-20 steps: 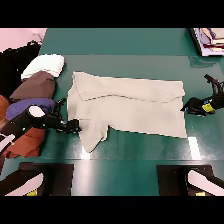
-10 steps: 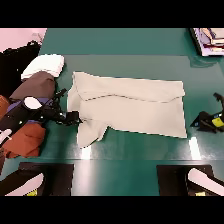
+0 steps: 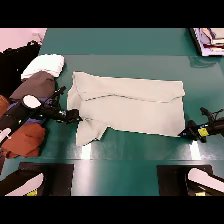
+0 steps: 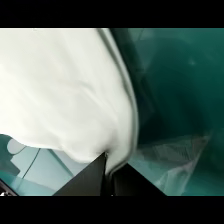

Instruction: Fold the shirts.

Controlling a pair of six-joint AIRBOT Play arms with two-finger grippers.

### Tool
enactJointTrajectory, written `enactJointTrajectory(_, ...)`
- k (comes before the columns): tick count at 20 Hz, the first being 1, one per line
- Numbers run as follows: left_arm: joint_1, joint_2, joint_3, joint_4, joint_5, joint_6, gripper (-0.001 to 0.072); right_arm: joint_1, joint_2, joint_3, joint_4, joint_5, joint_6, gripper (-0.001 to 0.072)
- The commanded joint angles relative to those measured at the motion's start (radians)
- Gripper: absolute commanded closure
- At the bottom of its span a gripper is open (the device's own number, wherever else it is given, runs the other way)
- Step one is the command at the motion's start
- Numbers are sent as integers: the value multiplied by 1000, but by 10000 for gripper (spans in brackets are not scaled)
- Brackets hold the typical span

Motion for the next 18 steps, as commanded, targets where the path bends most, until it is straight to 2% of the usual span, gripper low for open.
enactJointTrajectory(1,0,29,1,39,-26,-7,684,34,54,-14,3,-80,-10,694)
enactJointTrajectory(4,0,172,1,170,-65,-105,684,33,162,-14,-35,-48,-9,695)
enactJointTrajectory(6,0,283,1,233,-182,-148,684,33,249,-14,-65,18,-9,695)
enactJointTrajectory(8,0,392,-7,235,-312,-183,684,33,349,-14,-102,97,-9,695)
enactJointTrajectory(11,0,556,-13,227,-473,-309,684,34,499,-14,-180,188,20,695)
enactJointTrajectory(13,0,632,-10,199,-467,-350,683,34,577,1,-200,218,66,695)
enactJointTrajectory(15,0,624,19,210,-402,-344,683,65,599,63,-174,205,82,695)
enactJointTrajectory(18,0,515,48,223,-260,-278,683,177,500,197,-169,152,83,695)
